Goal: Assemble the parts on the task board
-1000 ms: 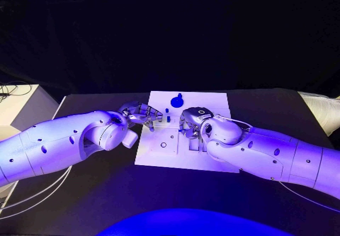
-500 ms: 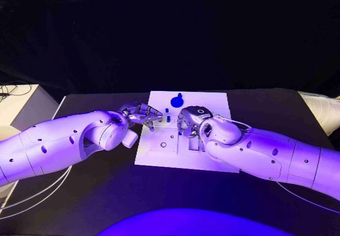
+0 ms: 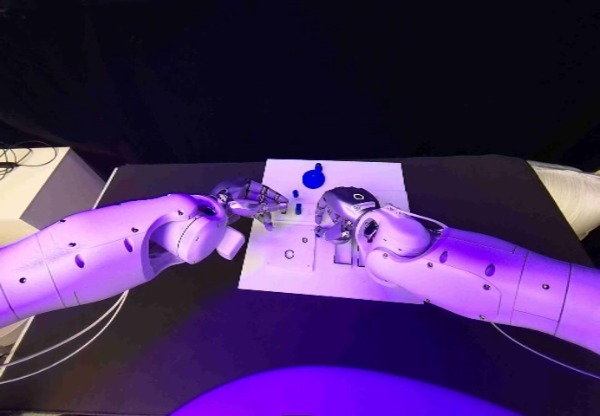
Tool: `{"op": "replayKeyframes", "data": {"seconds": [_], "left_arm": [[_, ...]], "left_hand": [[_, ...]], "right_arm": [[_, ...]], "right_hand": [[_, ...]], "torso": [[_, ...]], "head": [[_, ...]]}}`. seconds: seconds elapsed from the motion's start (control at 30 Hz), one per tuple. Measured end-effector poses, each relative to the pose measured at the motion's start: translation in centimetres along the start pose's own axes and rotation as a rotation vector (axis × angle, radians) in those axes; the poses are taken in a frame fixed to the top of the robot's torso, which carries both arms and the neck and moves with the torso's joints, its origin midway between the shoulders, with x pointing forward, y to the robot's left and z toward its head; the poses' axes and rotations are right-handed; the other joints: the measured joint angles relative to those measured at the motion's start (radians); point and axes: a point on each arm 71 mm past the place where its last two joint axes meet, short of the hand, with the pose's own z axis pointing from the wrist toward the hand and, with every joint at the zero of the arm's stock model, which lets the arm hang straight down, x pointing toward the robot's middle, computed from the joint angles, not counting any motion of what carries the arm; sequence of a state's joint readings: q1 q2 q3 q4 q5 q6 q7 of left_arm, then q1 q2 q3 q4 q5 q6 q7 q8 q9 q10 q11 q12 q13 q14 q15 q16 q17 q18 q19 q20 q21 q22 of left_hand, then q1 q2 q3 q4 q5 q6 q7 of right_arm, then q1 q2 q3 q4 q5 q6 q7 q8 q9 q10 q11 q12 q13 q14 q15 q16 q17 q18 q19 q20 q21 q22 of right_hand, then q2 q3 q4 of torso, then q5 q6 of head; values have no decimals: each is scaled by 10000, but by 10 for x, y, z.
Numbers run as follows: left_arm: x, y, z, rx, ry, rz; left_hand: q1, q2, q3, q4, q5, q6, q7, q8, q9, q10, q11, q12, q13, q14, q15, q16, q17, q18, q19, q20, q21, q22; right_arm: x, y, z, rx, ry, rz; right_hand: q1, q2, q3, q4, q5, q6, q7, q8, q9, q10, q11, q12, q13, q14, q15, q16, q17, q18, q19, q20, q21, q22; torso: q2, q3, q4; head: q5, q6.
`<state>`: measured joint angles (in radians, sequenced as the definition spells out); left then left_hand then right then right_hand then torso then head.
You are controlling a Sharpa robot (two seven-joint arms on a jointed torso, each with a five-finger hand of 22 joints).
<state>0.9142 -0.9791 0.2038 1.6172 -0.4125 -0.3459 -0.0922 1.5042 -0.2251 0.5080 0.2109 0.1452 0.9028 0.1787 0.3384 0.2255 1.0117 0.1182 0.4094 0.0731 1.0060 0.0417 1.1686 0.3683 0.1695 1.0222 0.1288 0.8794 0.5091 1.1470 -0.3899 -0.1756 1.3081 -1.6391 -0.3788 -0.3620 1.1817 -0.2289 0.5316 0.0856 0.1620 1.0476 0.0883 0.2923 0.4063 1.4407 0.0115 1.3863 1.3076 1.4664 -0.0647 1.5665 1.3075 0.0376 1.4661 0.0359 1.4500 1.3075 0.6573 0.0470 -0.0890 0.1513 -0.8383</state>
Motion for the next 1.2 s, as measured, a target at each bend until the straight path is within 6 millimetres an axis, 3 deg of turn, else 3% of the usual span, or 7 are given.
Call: {"op": "replayKeyframes", "data": {"seconds": [0.07, 0.1, 0.2, 0.33, 0.53, 0.8, 1.2], "left_arm": [[0, 0, 0, -2, -4, 1], [0, 0, 0, -2, -5, 1], [-1, 0, 0, -5, -13, 3], [-1, 0, -1, -10, -30, 8], [-2, 0, -1, -13, -40, 10], [-2, 0, -1, -12, -39, 9], [-2, 0, -1, -13, -43, 9]], "left_hand": [[0, 0, 0, 0, 0, 0, 0, 0, 0, 0, 0, 0, 0, 0, 0, 0, 0, 0, 0, 0, 0, 0], [0, 0, 0, 0, 0, 0, 0, 0, 0, 0, 0, 0, 0, 0, 0, 0, 0, 0, 0, 0, 0, 0], [0, 0, 0, 0, 0, 0, 0, 0, 0, 0, 0, 0, 0, 0, 0, 0, -1, 0, 0, 0, 0, 0], [0, 0, 0, 0, 0, 0, 0, 0, 0, 0, 0, 0, 0, 0, 0, 0, -1, 0, 0, 0, 0, -1], [0, 0, 0, 0, 0, 0, 0, 0, 1, 0, 0, 0, 0, 0, 0, 0, -2, 1, 0, 0, 0, -1], [0, 0, -1, 0, 0, 0, 0, 0, 1, 0, 0, 0, 0, 0, 0, 0, -2, 0, 0, 0, 0, -2], [0, 0, 0, 0, 0, 0, 0, 0, 1, 0, 0, 0, 0, 0, 0, 0, -3, 1, 0, 0, 0, -2]], "right_arm": [[0, -1, -3, 5, -54, 55], [-1, -2, -4, -4, -79, 84], [-2, -3, -10, -71, -164, 181], [-3, -6, -14, -245, -221, 249], [-2, -7, -13, -479, -201, 214], [3, -7, -9, -528, -66, 102], [11, -3, -4, -558, 83, 45]], "right_hand": [[-94, -102, -120, 117, 10, -109, 39, -64, -50, -52, 52, -25, 0, 8, 36, 0, 0, 0, 0, 0, -22, 0], [-39, -203, -265, 165, 239, -190, 83, -125, -94, -85, 85, -45, 0, 1, 103, 0, 0, 0, 1, 7, -81, 0], [297, -446, -567, 49, 353, -578, 253, -388, -253, -305, 227, -277, -1, 6, 226, 0, 0, 0, 0, 151, -397, -1], [860, -423, -478, -207, 353, -673, 312, -412, -335, -1351, 314, -1558, -1, -32, 290, 0, 0, 0, 0, 256, -1413, -1], [1044, -386, -389, -306, 353, -646, 337, -451, -368, -963, 307, -1066, -2, -33, 289, 0, 0, 0, 0, 256, -1072, -2], [1175, -254, -333, -416, 353, -326, 223, -406, -380, -650, 208, -654, -3, -33, 289, 0, 0, 1, 0, 255, -771, -2], [1174, -254, -321, -404, 353, -95, 136, -343, -394, -460, 146, -456, -4, -34, 288, 0, 0, 0, 0, 255, -571, 6]], "torso": [[0, 2, -7], [-1, 3, -9], [-2, 5, -14], [-5, 5, -26], [-5, 8, -31], [0, 6, -9], [6, -6, 3]], "head": [[8, 0], [10, 0], [24, 5], [42, 14], [35, 26], [5, 31], [3, -16]]}}
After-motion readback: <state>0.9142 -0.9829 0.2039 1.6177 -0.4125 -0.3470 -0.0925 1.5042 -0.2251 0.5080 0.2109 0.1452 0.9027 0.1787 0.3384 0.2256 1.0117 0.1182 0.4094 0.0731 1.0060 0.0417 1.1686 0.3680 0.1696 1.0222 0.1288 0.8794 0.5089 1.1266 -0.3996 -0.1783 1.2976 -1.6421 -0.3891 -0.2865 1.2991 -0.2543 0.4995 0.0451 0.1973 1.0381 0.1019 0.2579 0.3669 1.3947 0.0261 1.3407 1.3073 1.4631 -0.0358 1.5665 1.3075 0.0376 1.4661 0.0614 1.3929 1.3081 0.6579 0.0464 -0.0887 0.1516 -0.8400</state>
